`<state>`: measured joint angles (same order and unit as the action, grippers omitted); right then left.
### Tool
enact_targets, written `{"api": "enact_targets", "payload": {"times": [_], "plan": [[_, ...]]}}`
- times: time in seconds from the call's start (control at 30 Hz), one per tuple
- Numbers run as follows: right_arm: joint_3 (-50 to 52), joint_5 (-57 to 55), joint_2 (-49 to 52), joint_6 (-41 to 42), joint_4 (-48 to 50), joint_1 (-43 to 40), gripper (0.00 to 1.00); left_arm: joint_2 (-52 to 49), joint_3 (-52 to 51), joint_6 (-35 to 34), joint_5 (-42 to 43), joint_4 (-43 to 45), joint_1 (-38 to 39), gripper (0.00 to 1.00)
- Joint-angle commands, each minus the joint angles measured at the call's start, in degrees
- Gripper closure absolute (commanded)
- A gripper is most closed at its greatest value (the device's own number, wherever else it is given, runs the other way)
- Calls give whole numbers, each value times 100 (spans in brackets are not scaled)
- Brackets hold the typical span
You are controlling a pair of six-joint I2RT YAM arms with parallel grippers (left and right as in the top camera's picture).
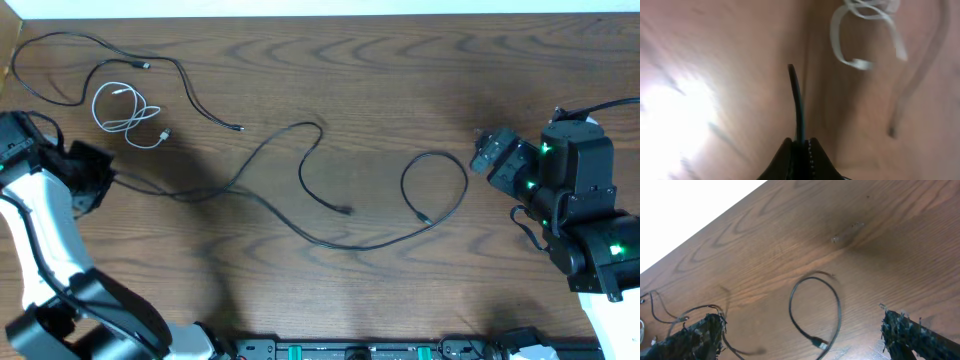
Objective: Untangle cables
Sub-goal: 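Lay the black cable down and retract both grippers to the sides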
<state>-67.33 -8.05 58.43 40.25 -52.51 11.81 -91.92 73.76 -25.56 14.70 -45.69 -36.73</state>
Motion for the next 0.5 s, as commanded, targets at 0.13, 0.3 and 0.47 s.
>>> {"api": "enact_targets", "payload": {"times": [0.13,0.3,0.47], "plan": [[-22,-216,-42,-72,0,-37,1,-199,101,289,-2142,439,-66,92],[-22,-219,-42,-151,-2,-37,1,-208,101,1062,-2594,968,-66,92],[-22,-238,-42,-179,-4,-37,1,-208,101,1810,-2594,1373,-101,93]]}}
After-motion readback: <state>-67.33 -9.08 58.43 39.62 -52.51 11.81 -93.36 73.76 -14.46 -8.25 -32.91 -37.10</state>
